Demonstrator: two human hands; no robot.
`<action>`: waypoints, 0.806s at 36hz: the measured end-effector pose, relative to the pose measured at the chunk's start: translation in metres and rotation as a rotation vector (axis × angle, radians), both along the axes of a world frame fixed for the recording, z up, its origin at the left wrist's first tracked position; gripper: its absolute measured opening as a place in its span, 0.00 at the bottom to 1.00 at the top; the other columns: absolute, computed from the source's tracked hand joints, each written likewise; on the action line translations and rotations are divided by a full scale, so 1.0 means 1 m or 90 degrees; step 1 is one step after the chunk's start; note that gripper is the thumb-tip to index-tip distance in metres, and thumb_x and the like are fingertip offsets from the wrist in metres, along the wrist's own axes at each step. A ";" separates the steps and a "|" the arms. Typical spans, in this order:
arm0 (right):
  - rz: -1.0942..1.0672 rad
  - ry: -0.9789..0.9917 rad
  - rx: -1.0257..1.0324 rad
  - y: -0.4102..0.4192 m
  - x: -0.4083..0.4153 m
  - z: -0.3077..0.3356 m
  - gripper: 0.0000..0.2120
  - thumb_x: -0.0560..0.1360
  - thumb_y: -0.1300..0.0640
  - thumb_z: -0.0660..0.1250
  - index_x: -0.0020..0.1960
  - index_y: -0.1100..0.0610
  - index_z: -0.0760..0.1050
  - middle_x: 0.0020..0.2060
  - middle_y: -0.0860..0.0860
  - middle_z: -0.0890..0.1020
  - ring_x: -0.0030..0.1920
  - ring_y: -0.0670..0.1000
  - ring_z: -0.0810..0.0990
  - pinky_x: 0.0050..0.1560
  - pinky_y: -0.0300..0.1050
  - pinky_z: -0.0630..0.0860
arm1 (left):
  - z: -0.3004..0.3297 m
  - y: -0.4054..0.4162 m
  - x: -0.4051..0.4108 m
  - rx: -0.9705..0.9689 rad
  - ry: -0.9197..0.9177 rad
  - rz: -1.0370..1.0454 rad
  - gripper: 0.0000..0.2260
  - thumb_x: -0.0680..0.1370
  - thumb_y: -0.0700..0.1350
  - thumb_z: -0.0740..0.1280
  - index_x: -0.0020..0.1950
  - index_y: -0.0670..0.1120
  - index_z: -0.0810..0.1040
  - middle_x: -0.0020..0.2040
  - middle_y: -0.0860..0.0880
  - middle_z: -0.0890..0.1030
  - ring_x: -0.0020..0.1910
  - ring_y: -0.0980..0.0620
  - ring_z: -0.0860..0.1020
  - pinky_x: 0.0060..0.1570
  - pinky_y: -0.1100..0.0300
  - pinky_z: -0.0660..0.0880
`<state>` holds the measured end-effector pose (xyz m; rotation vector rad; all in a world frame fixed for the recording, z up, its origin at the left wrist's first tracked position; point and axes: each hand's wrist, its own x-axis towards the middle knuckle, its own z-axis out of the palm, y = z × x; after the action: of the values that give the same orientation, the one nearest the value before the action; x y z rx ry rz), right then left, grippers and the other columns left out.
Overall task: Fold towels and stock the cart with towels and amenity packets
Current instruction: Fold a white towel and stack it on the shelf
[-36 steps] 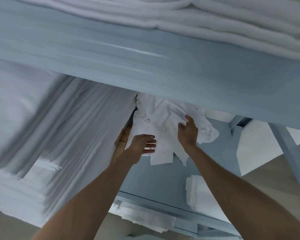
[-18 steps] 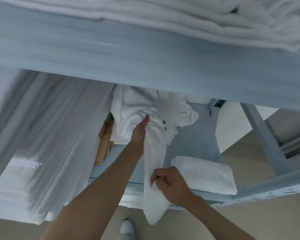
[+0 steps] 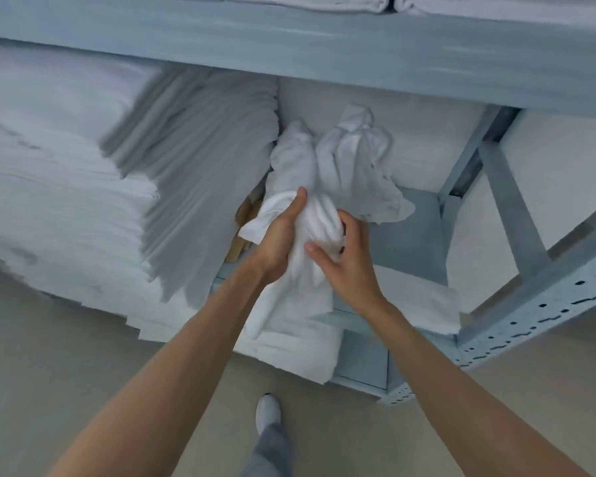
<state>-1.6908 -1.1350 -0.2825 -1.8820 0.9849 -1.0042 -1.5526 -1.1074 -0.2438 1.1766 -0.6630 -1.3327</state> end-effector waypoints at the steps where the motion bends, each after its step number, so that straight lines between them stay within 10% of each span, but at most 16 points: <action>1: -0.017 0.017 -0.049 0.012 0.000 -0.002 0.33 0.73 0.45 0.74 0.72 0.52 0.64 0.64 0.49 0.64 0.65 0.45 0.67 0.61 0.38 0.70 | 0.002 0.010 -0.003 0.007 -0.021 -0.001 0.27 0.80 0.64 0.61 0.63 0.42 0.79 0.58 0.43 0.84 0.60 0.48 0.82 0.65 0.53 0.74; 7: -0.063 0.066 -0.271 0.067 0.000 0.008 0.28 0.73 0.44 0.73 0.68 0.54 0.72 0.57 0.49 0.67 0.57 0.52 0.72 0.57 0.47 0.75 | 0.015 0.066 -0.012 0.001 -0.124 0.047 0.24 0.74 0.70 0.64 0.55 0.54 0.83 0.57 0.46 0.84 0.60 0.46 0.82 0.69 0.44 0.71; 14: -0.088 -0.046 -0.136 0.100 0.003 0.022 0.05 0.78 0.58 0.70 0.51 0.58 0.80 0.43 0.49 0.80 0.44 0.50 0.79 0.47 0.47 0.77 | 0.019 0.111 -0.011 -0.005 -0.087 -0.074 0.30 0.79 0.68 0.57 0.65 0.46 0.80 0.61 0.45 0.83 0.62 0.49 0.80 0.69 0.51 0.70; 19: -0.171 -0.032 -0.128 0.122 0.013 0.029 0.11 0.82 0.63 0.61 0.40 0.60 0.73 0.33 0.48 0.74 0.34 0.48 0.71 0.37 0.38 0.63 | 0.023 0.140 0.002 -0.037 -0.048 -0.124 0.24 0.83 0.61 0.55 0.63 0.46 0.81 0.62 0.46 0.83 0.63 0.51 0.80 0.65 0.58 0.74; 25: -0.236 -0.139 0.119 0.148 0.026 0.042 0.20 0.84 0.58 0.56 0.33 0.54 0.63 0.28 0.46 0.68 0.30 0.42 0.65 0.30 0.38 0.62 | 0.016 0.177 0.038 0.002 -0.073 -0.076 0.18 0.80 0.59 0.64 0.51 0.49 0.87 0.52 0.50 0.86 0.50 0.56 0.84 0.42 0.67 0.79; 29: -0.247 -0.409 0.450 0.162 0.021 0.049 0.19 0.80 0.63 0.62 0.31 0.55 0.74 0.29 0.50 0.77 0.29 0.47 0.75 0.32 0.37 0.75 | -0.004 0.200 0.066 -0.032 -0.058 -0.043 0.11 0.82 0.40 0.63 0.57 0.45 0.85 0.58 0.49 0.85 0.58 0.49 0.82 0.57 0.56 0.79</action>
<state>-1.6694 -0.9725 -0.2340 -0.7317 1.1177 -1.1708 -1.4864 -0.9070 -0.2477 1.1892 -0.8038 -1.3171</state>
